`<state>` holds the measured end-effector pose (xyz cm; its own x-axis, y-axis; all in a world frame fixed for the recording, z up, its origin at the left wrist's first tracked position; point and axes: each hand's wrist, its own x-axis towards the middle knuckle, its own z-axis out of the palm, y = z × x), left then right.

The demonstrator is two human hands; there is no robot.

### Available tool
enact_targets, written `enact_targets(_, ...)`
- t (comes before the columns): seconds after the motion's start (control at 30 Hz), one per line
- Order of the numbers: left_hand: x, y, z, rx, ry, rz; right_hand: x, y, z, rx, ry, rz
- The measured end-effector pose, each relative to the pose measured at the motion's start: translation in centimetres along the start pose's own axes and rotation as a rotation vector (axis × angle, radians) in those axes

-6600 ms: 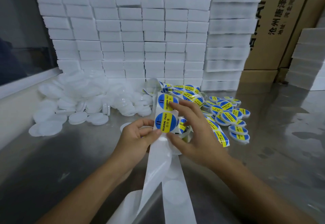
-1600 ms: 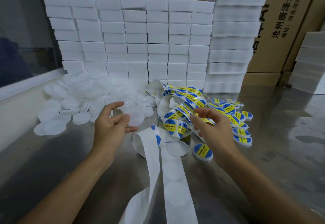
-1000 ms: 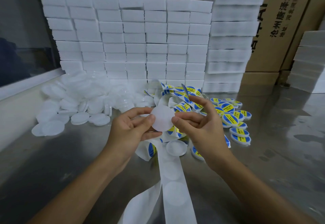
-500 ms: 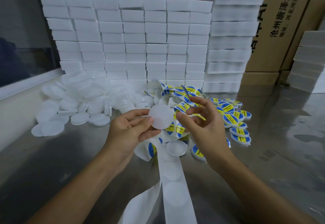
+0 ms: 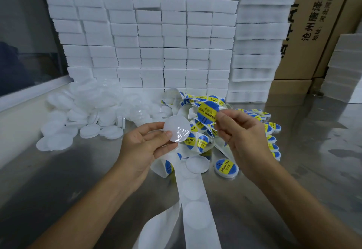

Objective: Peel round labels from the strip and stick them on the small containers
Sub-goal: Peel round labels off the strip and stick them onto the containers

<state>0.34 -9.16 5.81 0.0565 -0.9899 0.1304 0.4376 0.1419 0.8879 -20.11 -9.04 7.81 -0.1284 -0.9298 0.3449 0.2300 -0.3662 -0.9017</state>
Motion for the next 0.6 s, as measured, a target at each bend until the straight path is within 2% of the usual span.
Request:
enact_targets(0.07,0.0,0.0,0.0,0.002,0.004,0.001,-0.1,0.1,0.1,0.147,-0.08,0.187)
enact_targets(0.13,-0.1,-0.1,0.1,0.0,0.003,-0.009,-0.3,0.3,0.3,0.16,-0.138,0.238)
enact_targets(0.23,-0.1,0.0,0.2,0.006,-0.001,-0.028,-0.6,0.6,0.8,0.011,-0.168,0.202)
enact_targets(0.33,-0.2,0.1,0.4,0.017,-0.015,-0.036,-0.8,0.9,1.0,-0.12,-0.129,0.14)
enact_targets(0.6,-0.5,0.2,0.7,0.038,-0.036,-0.04,-1.1,0.7,1.1,-0.188,-0.136,0.079)
